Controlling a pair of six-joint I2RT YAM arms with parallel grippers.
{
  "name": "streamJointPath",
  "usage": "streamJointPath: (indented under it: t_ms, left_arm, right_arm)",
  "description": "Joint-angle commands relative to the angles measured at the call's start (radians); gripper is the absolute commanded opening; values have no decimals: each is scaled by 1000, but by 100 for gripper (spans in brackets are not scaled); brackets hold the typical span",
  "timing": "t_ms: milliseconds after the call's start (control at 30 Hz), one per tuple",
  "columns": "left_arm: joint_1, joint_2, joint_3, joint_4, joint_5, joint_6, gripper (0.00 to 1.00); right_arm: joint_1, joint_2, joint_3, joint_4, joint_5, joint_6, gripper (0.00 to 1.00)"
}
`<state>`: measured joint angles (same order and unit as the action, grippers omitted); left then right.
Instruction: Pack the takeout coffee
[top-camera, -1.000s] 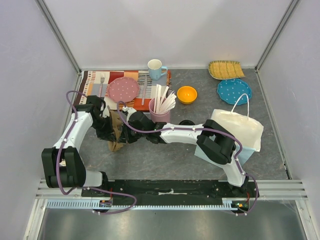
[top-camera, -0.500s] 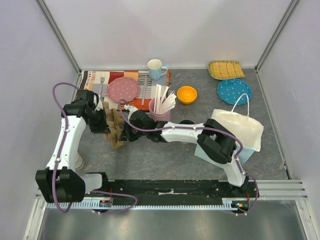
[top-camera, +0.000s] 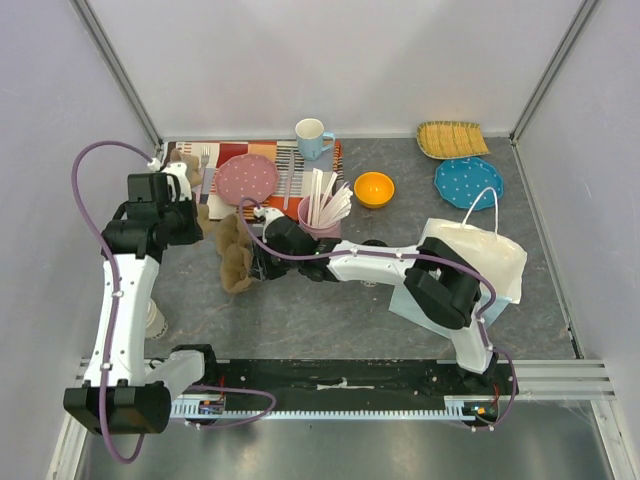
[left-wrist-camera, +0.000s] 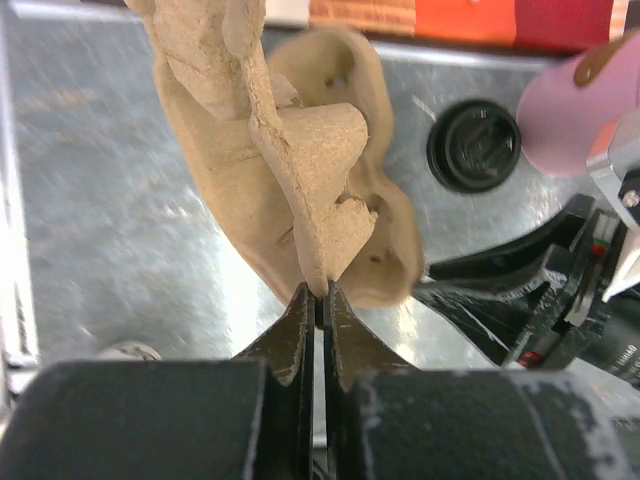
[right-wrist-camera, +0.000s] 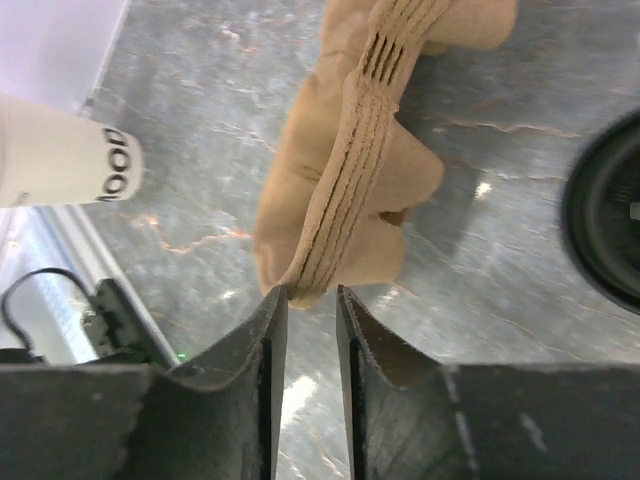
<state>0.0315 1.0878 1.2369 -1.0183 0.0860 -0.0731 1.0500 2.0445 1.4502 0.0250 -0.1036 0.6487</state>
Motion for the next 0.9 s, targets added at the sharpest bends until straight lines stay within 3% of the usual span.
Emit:
streamJointPath:
  t_ms: [0,133,267,500,633,733,867]
  left_arm:
    - [2,-60,6,219,-84,214,2]
    - [4,-74,16,234,-75,312,2]
    - [2,-103,24,218,-51,403,2]
    - [2,-210,46,161,159,689,2]
    - [2,-262,33,116,253,846,2]
    - [2,-310,42,95,345,982,2]
    - [2,-353,71,18,501,1235,2]
  right_arm:
    - [-16,-41,3,-171,148,-103,36]
    - [-16,-82,10,-224,223,-145,54]
    - [-18,-92,48,-238,239,-188,61]
    - [-18,-170,119,-238,-12,-277,70]
    - [-39,-300,142,-289,-202,-268,74]
    - [-67,-392,162,-365,-345,-267,75]
    - [-110,-500,208,-526,-381,-296,77]
